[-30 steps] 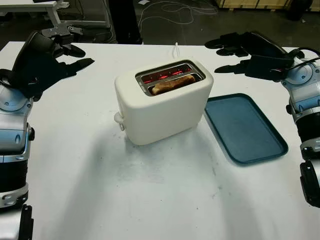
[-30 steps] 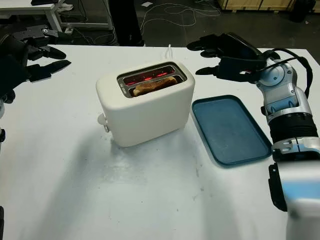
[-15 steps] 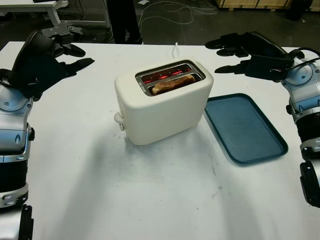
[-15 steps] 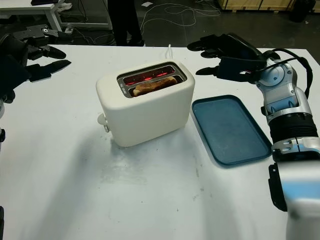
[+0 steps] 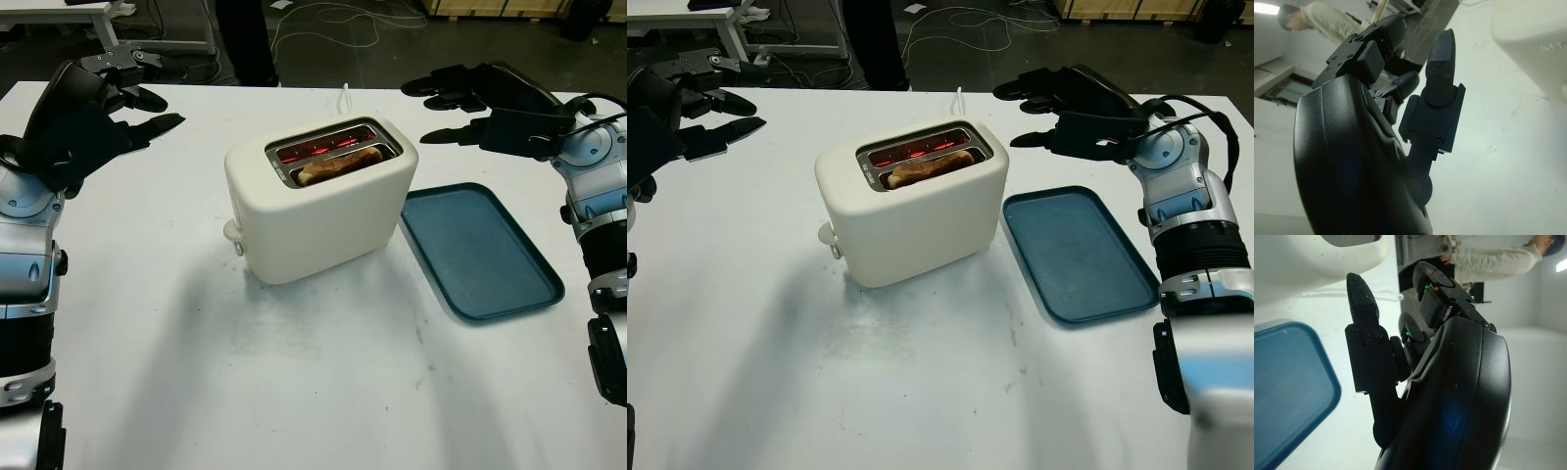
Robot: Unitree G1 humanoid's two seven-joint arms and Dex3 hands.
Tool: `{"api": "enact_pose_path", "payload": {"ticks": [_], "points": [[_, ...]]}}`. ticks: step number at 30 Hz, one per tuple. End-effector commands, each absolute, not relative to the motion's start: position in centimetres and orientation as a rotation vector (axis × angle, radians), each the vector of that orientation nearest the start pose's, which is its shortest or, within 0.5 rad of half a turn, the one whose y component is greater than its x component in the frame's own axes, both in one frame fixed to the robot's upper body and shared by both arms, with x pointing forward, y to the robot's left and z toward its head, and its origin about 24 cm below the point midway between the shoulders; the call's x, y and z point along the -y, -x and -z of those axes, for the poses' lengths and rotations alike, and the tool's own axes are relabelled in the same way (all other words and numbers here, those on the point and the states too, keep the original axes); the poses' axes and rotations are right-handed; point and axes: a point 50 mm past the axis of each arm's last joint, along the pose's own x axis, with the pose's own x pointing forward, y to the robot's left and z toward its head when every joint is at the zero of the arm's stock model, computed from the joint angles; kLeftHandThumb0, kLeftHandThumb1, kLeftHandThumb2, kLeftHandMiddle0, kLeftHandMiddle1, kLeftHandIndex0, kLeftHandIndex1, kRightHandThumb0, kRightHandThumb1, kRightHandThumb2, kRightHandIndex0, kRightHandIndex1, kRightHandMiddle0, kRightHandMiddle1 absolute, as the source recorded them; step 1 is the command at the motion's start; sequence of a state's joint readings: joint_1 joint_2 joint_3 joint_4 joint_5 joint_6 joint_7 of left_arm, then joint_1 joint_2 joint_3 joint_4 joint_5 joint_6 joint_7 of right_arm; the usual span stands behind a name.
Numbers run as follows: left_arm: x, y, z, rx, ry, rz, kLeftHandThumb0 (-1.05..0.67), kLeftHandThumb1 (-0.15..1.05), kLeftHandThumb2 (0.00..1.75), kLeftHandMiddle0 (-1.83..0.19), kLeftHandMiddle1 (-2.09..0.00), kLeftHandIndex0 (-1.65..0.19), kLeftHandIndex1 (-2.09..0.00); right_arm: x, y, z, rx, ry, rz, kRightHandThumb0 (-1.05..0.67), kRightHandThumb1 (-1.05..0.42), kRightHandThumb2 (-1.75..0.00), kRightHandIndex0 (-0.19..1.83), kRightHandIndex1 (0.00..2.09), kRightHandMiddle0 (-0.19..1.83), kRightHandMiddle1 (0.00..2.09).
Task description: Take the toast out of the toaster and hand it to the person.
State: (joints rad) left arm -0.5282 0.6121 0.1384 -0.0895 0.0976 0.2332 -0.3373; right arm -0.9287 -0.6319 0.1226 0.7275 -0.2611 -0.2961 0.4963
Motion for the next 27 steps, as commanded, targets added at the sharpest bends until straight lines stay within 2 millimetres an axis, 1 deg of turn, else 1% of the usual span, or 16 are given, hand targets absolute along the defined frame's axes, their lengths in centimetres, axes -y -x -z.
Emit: {"api": "enact_pose_path", "payload": {"ticks": [1, 5, 11, 17, 18, 19, 21, 23, 25, 27], "points": [[-23.5, -31.1, -23.4, 0.329, -0.71, 0.092, -0.37, 0.92, 0.17, -0.32, -0.97, -0.48, -0.52, 21.8, -38.3, -22.2, 0.248, 0.989, -0.395, -0.42, -0.9, 0.0, 0.58, 0.01, 0.55, 0.0], [-23.5, -31.1, -23.4, 0.328, -0.706, 0.091, -0.39, 0.92, 0.16, -0.32, -0.97, -0.48, -0.52, 21.9, -38.3, -22.2, 0.244, 0.974, -0.394, -0.44, -0.9, 0.0, 0.58, 0.01, 0.55, 0.0], [-23.4, -31.1, -23.4, 0.326, -0.707, 0.091, -0.4, 0.92, 0.16, -0.33, -0.97, -0.48, -0.52, 21.9, -38.4, -22.1, 0.247, 0.963, -0.397, -0.42, -0.9, 0.0, 0.58, 0.0, 0.55, 0.0], [-23.5, -31.1, -23.3, 0.327, -0.69, 0.094, -0.41, 0.92, 0.16, -0.33, -0.98, -0.48, -0.53, 21.8, -38.3, -22.2, 0.263, 0.972, -0.379, -0.46, -0.89, 0.0, 0.59, 0.01, 0.56, 0.01], [-23.5, -31.1, -23.3, 0.324, -0.684, 0.093, -0.4, 0.92, 0.16, -0.32, -0.98, -0.48, -0.53, 21.8, -38.3, -22.3, 0.273, 0.95, -0.367, -0.47, -0.89, 0.0, 0.6, 0.01, 0.56, 0.01], [-23.5, -31.1, -23.3, 0.323, -0.691, 0.09, -0.4, 0.92, 0.16, -0.32, -0.98, -0.48, -0.53, 21.9, -38.2, -22.6, 0.294, 0.899, -0.353, -0.45, -0.88, 0.0, 0.6, 0.01, 0.57, 0.01], [-23.5, -31.1, -23.3, 0.325, -0.704, 0.091, -0.38, 0.92, 0.17, -0.32, -0.98, -0.48, -0.53, 21.9, -38.0, -23.5, 0.39, 0.815, -0.343, -0.38, -0.84, 0.0, 0.63, 0.03, 0.59, 0.02], [-23.5, -31.2, -23.3, 0.324, -0.693, 0.095, -0.39, 0.92, 0.17, -0.32, -0.98, -0.47, -0.53, 21.6, -37.6, -24.9, 0.473, 0.762, -0.334, -0.36, -0.83, 0.0, 0.65, 0.04, 0.61, 0.03], [-23.5, -31.2, -23.3, 0.326, -0.7, 0.092, -0.4, 0.92, 0.16, -0.31, -0.98, -0.47, -0.53, 21.1, -37.2, -26.6, 0.537, 0.736, -0.327, -0.4, -0.81, 0.0, 0.66, 0.05, 0.62, 0.04], [-23.5, -31.2, -23.3, 0.326, -0.7, 0.091, -0.39, 0.92, 0.16, -0.31, -0.98, -0.47, -0.53, 20.2, -36.5, -28.3, 0.613, 0.708, -0.345, -0.47, -0.78, 0.0, 0.67, 0.05, 0.65, 0.05]]}}
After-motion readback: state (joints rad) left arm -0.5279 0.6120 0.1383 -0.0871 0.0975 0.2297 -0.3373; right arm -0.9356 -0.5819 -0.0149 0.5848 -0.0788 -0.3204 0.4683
